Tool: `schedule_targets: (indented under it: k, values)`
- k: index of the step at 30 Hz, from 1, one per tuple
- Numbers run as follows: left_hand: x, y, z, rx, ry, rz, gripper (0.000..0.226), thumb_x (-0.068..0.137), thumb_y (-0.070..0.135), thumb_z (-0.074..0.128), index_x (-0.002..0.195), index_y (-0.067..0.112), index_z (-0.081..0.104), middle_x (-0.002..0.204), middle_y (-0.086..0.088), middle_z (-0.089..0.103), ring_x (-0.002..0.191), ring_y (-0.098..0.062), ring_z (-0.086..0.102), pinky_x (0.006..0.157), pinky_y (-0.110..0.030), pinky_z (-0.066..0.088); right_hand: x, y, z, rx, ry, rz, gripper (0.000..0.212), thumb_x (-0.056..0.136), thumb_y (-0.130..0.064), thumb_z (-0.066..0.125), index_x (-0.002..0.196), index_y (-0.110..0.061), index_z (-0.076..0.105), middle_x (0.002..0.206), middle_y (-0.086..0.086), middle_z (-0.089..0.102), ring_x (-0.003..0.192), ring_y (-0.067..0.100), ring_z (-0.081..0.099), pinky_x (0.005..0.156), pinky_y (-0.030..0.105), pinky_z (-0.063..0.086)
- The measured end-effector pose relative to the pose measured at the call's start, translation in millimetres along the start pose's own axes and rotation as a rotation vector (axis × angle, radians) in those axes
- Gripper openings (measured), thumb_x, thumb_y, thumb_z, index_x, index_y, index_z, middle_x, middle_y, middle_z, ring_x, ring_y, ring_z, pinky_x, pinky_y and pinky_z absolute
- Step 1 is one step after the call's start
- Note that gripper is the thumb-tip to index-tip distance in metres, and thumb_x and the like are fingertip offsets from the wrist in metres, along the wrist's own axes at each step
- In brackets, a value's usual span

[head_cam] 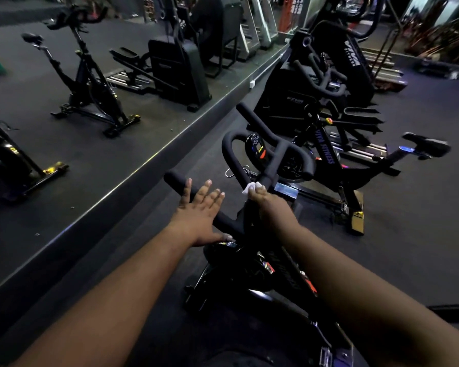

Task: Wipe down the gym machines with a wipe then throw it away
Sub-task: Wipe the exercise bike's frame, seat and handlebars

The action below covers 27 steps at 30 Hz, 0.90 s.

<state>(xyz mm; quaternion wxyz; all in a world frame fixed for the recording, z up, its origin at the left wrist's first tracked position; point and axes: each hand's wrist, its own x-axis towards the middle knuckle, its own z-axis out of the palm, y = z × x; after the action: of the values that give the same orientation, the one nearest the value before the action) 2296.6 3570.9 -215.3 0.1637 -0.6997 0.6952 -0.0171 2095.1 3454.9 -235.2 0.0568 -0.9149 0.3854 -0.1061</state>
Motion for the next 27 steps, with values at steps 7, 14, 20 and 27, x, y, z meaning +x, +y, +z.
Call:
schedule_targets:
  k: [7,14,20,27]
  values:
    - [0,12,6,-0.044,0.059,-0.059,0.118,0.077,0.096,0.009,0.158,0.016,-0.024,0.166,-0.003,-0.032,0.145,-0.027,-0.043,0.109,-0.068,-0.029,-63,-18,27,-0.001,-0.089,-0.24,0.052,0.102,-0.013,0.047,0.153,-0.008,0.04,0.161,0.015,0.035,0.149,0.028,0.034,0.11,0.039,0.046]
    - [3,62,11,-0.094,0.038,0.007,0.11,0.076,0.088,-0.008,0.158,0.017,-0.024,0.162,-0.006,-0.038,0.146,-0.022,-0.04,0.106,-0.075,-0.024,-117,39,26,-0.242,0.102,-0.541,0.046,0.1,-0.027,0.043,0.141,-0.016,0.059,0.144,0.004,0.059,0.134,0.022,0.055,0.108,0.041,0.047]
    - [22,93,1,-0.203,0.02,-0.093,0.115,0.077,0.094,0.004,0.157,0.016,-0.025,0.164,-0.009,-0.031,0.151,-0.022,-0.032,0.104,-0.074,-0.029,-95,104,-2,-0.266,-0.017,-0.231,0.053,0.094,-0.036,0.043,0.142,-0.017,0.057,0.145,0.005,0.058,0.138,0.022,0.05,0.113,0.052,0.032]
    - [32,104,-1,-0.229,0.01,-0.195,0.118,0.076,0.095,0.001,0.158,0.014,-0.023,0.167,-0.01,-0.025,0.154,-0.024,-0.026,0.11,-0.07,-0.025,-104,86,25,-0.105,0.064,-0.374,0.056,0.106,-0.052,0.032,0.139,-0.017,0.06,0.137,0.005,0.062,0.132,0.024,0.051,0.11,0.051,0.041]
